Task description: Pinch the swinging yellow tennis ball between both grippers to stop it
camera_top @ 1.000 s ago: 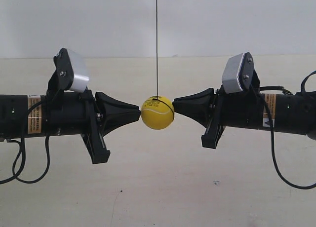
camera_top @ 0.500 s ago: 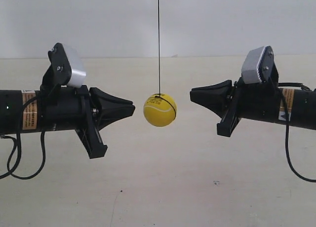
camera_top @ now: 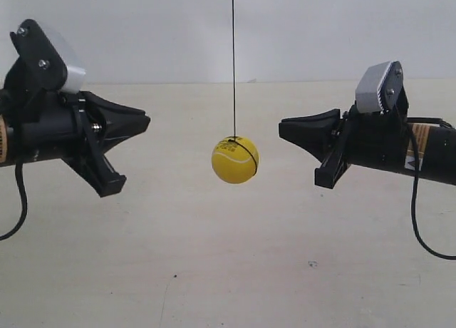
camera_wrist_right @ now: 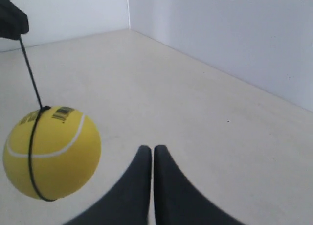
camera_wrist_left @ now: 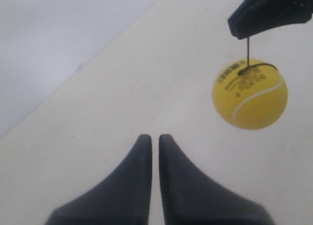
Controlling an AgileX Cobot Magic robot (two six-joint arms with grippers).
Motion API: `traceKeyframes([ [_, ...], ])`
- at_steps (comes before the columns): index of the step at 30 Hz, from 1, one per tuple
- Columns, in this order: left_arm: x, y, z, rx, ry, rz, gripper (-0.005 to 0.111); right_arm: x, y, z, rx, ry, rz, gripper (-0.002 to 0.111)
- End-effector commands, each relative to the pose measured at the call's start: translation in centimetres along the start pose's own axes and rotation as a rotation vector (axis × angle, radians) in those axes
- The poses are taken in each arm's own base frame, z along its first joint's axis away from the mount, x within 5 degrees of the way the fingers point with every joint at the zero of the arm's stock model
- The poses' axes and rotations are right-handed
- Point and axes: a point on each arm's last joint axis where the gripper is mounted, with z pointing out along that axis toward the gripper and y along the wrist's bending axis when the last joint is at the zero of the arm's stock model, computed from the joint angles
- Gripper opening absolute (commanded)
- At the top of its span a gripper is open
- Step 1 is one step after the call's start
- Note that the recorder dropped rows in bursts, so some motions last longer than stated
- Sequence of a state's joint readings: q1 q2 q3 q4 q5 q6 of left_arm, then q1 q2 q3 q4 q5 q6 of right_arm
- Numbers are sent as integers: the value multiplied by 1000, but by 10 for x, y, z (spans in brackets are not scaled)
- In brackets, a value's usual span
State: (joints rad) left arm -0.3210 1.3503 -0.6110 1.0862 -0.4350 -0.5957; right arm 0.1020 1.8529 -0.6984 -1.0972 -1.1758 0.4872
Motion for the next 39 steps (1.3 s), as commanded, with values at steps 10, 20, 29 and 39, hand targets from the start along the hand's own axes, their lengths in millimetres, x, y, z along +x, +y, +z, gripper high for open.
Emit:
traceKeyframes([
  [10,-98,8,-113,-275,-506,-87,5,-76,8,-30,220,24,-108,0],
  [20,-135,19,-192,-552,-502,-93,5,-181,53,-95,498,-241,-198,0],
  [29,-133,-23,-296,-687,-752,-27,5,-229,109,-155,675,-355,-277,0],
  [39,-93,-64,-376,-835,-904,-70,5,-238,176,-199,650,-422,-369,0],
])
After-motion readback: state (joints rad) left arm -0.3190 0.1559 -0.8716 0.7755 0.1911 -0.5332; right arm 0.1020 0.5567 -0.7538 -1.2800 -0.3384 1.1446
